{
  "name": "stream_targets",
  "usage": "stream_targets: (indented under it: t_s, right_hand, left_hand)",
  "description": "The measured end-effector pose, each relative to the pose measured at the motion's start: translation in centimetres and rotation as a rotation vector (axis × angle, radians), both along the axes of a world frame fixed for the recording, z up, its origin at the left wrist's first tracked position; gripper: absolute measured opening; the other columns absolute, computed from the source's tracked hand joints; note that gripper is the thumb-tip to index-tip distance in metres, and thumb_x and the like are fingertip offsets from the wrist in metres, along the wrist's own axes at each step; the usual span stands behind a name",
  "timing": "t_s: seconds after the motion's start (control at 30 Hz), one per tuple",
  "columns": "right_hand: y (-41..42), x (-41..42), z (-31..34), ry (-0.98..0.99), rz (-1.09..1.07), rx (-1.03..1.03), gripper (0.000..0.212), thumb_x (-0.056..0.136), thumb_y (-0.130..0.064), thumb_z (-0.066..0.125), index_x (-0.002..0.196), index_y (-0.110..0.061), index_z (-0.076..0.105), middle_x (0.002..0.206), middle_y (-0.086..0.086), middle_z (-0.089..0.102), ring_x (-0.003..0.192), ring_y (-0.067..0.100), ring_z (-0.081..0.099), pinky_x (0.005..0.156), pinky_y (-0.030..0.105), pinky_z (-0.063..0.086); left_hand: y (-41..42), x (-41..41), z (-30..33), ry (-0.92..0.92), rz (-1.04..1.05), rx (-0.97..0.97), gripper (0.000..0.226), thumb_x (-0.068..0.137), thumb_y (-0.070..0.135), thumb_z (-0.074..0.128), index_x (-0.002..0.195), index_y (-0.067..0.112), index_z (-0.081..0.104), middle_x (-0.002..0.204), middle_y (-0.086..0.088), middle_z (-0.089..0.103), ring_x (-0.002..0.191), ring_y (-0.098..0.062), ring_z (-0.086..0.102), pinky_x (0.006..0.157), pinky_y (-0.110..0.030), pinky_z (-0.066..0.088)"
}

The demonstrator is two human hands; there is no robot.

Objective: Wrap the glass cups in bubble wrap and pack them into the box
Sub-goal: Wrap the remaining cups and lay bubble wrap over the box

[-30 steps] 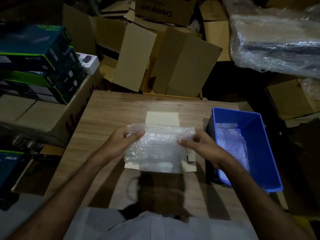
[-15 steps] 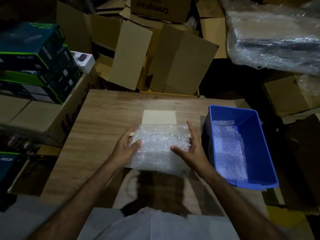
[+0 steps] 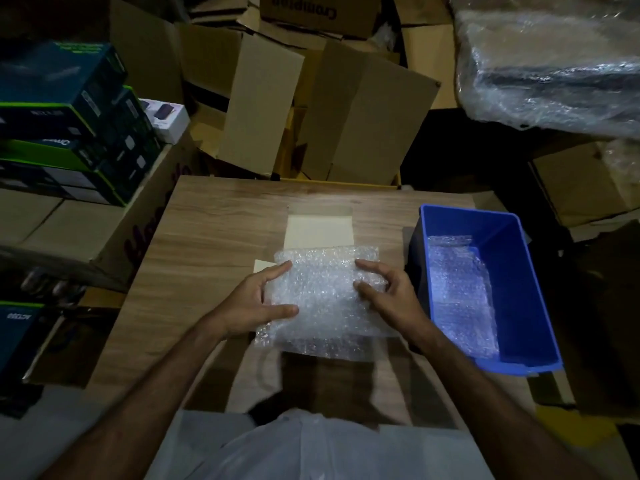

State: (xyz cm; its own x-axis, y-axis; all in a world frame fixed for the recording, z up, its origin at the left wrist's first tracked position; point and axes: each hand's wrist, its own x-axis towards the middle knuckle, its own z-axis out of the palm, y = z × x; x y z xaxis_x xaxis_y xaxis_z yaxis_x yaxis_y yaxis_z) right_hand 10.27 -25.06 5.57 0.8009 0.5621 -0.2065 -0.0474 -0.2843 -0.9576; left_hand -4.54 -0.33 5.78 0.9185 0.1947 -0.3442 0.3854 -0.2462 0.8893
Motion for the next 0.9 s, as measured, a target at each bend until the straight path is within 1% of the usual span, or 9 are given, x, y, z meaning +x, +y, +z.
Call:
stream_targets:
  t_s: [0.1, 0.17, 0.27, 0.3, 0.4, 0.47, 0.53, 0.77, 0.9]
  right_hand:
    - [0.1, 0.0, -0.2, 0.053, 0.129, -0.099, 0.077, 0.078, -0.023, 0.087, 0.146, -0.019, 0.051, 0.144, -0.012, 0.048, 0.105, -0.007, 0.062, 0.078, 0.007, 0.05]
    - [0.3, 0.0, -0.5, 0.048, 0.182, -0.173, 0.087, 0.074, -0.014, 0.089, 0.15, -0.021, 0.046, 0.142, -0.012, 0.048, 0.101, -0.009, 0.063, 0.082, 0.009, 0.052]
    - [0.5, 0.2, -1.4, -0.093, 0.18, -0.244, 0.068, 0.082, -0.012, 0.082, 0.142, -0.028, 0.056, 0.148, -0.003, 0.049, 0.125, 0.008, 0.056, 0.105, 0.031, 0.051]
    - [0.6, 0.4, -1.7, -0.129, 0.181, -0.256, 0.061, 0.084, -0.013, 0.081, 0.138, -0.029, 0.059, 0.147, -0.002, 0.05, 0.131, 0.013, 0.052, 0.107, 0.03, 0.049]
    - [1.3, 0.5, -2.4, -0.207, 0.219, -0.372, 0.062, 0.084, -0.014, 0.081, 0.14, -0.025, 0.057, 0.142, 0.001, 0.047, 0.123, 0.014, 0.053, 0.095, 0.013, 0.047]
    - [1.9, 0.6, -3.0, -0.223, 0.288, -0.47, 0.074, 0.081, -0.012, 0.083, 0.146, -0.018, 0.049, 0.142, 0.004, 0.043, 0.106, 0.015, 0.059, 0.092, 0.021, 0.053]
    - [2.3, 0.5, -3.6, -0.306, 0.392, -0.563, 0.084, 0.078, -0.014, 0.085, 0.15, -0.014, 0.042, 0.141, 0.008, 0.039, 0.104, 0.02, 0.059, 0.089, 0.029, 0.057]
    - [3.3, 0.2, -4.9, -0.746, 0.483, -0.858, 0.08, 0.073, -0.042, 0.082, 0.141, -0.021, 0.045, 0.144, 0.017, 0.034, 0.117, 0.031, 0.049, 0.092, 0.04, 0.051]
    - [3.5, -0.5, -4.2, -0.871, 0.472, -0.923, 0.076, 0.065, -0.041, 0.086, 0.13, -0.016, 0.055, 0.146, 0.022, 0.036, 0.119, 0.035, 0.045, 0.092, 0.044, 0.045]
  left_hand:
    - [-0.1, 0.3, -0.9, 0.033, 0.011, 0.069, 0.101, 0.069, 0.024, 0.092, 0.154, 0.023, 0.038, 0.16, 0.011, 0.033, 0.144, 0.005, 0.027, 0.101, 0.005, 0.025]
    - [0.0, 0.5, -1.4, 0.048, 0.025, 0.089, 0.107, 0.066, 0.023, 0.094, 0.156, 0.023, 0.036, 0.161, 0.01, 0.031, 0.145, 0.001, 0.028, 0.106, -0.001, 0.027]
    - [0.1, 0.7, -2.0, 0.058, 0.02, 0.101, 0.108, 0.068, 0.018, 0.093, 0.157, 0.025, 0.032, 0.162, 0.002, 0.034, 0.14, -0.007, 0.038, 0.106, -0.007, 0.034]
    - [0.1, 0.7, -2.1, 0.058, 0.026, 0.118, 0.107, 0.069, 0.016, 0.093, 0.156, 0.026, 0.032, 0.161, -0.004, 0.036, 0.137, -0.013, 0.043, 0.104, -0.01, 0.039]
    - [-0.2, 1.0, -2.6, 0.053, 0.011, 0.335, 0.106, 0.071, 0.016, 0.091, 0.157, 0.027, 0.03, 0.16, -0.011, 0.035, 0.139, -0.031, 0.046, 0.11, -0.037, 0.046]
    - [-0.5, 1.4, -3.0, 0.084, -0.043, 0.497, 0.106, 0.072, 0.022, 0.091, 0.158, 0.027, 0.03, 0.159, 0.001, 0.031, 0.122, -0.02, 0.056, 0.101, -0.028, 0.048]
    - [-0.8, 1.8, -3.3, 0.132, -0.105, 0.631, 0.106, 0.071, 0.027, 0.091, 0.157, 0.022, 0.03, 0.153, 0.001, 0.029, 0.102, -0.014, 0.057, 0.091, -0.024, 0.048]
    - [-1.7, 3.2, -4.2, 0.252, -0.27, 1.099, 0.088, 0.074, 0.055, 0.079, 0.143, 0.016, 0.04, 0.136, -0.01, 0.033, 0.119, -0.028, 0.04, 0.098, -0.039, 0.041]
    - [-2.1, 3.6, -3.8, 0.259, -0.277, 1.157, 0.084, 0.077, 0.056, 0.076, 0.142, 0.017, 0.041, 0.14, -0.009, 0.034, 0.121, -0.027, 0.038, 0.099, -0.039, 0.037]
